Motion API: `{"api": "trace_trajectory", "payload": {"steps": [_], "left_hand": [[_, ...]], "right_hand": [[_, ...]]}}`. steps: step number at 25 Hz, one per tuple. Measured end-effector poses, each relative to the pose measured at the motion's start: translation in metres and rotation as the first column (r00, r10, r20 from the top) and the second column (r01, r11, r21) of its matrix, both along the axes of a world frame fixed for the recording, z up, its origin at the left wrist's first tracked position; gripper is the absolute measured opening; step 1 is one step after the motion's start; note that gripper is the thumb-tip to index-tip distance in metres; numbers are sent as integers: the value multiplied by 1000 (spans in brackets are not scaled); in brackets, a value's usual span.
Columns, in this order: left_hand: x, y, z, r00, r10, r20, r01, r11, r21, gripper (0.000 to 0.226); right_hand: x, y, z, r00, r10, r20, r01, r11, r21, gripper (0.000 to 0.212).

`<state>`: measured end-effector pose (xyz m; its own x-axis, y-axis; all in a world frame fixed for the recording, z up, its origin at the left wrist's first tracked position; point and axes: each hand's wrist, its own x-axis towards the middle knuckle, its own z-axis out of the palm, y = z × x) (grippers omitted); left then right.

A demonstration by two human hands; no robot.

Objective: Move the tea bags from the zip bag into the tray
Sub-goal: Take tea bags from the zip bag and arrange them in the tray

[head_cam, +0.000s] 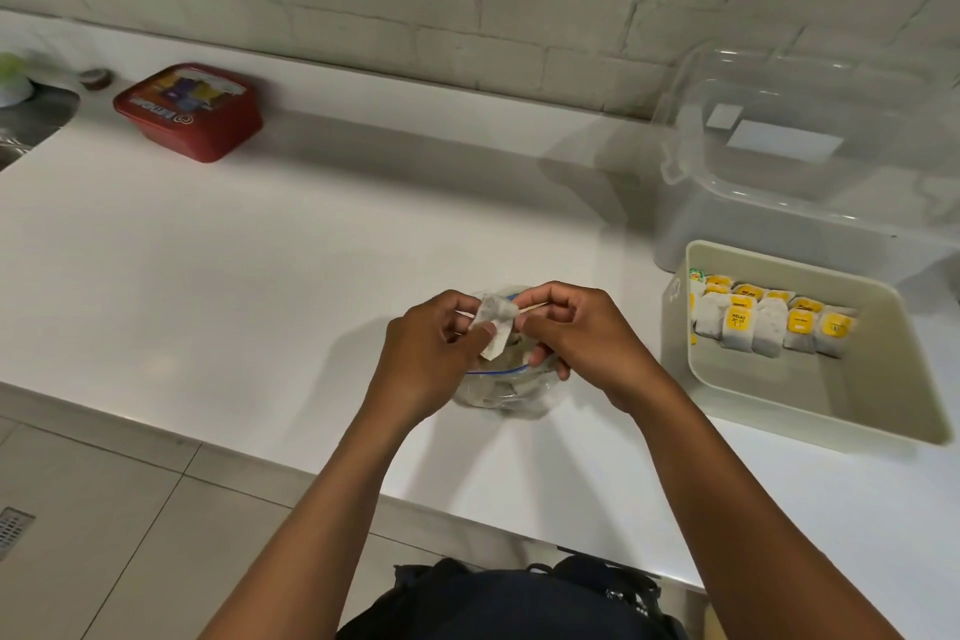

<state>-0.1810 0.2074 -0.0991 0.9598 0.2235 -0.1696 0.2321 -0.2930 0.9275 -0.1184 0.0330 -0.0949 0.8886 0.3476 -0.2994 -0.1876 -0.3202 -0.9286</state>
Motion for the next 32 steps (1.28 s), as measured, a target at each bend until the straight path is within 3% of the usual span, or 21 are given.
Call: {"api": "trace_trajectory", "payload": {"steps": [3, 6, 9, 11, 15, 18, 20, 24, 28, 32], "left_hand": [[-3, 9, 7, 998, -54, 26, 47, 975, 216, 18], [-6, 14, 12, 983, -185, 0, 178, 945, 274, 18], [-8, 14, 10, 963, -268, -42, 259, 865, 430, 13], [-9, 13, 11, 967, -245, -74, 254, 880, 401, 17], [-14, 19, 19, 961, -227, -156, 264, 920, 289, 26], [-22, 25, 24, 924, -325, -203, 368, 900, 233, 34], [-25, 25, 24, 914, -363, -180, 394, 899, 191, 35], [-19, 15, 21, 967, -245, -68, 253, 951, 175, 16], [-15, 7, 19, 990, -137, -17, 137, 955, 264, 11], [-13, 0, 18, 994, -53, 97, 19, 947, 320, 16]], "right_hand": [[2, -2, -7, 989, -20, 147, 46, 983, -180, 13], [2, 8, -18, 867, 306, 393, -70, 856, -512, 22], [3, 22, -32, 786, 552, 278, -179, 634, -752, 22], [2, 28, -39, 780, 586, 218, -196, 561, -804, 17], [3, 31, -48, 765, 606, 217, -207, 551, -809, 24], [6, 28, -44, 760, 601, 248, -166, 548, -820, 8], [8, 24, -38, 780, 561, 277, -144, 592, -793, 12], [9, 16, -21, 829, 436, 351, -108, 740, -664, 18], [0, 4, -4, 962, 104, 251, -31, 960, -278, 14], [-6, -2, 5, 991, -114, 77, 105, 989, 106, 14]]}}
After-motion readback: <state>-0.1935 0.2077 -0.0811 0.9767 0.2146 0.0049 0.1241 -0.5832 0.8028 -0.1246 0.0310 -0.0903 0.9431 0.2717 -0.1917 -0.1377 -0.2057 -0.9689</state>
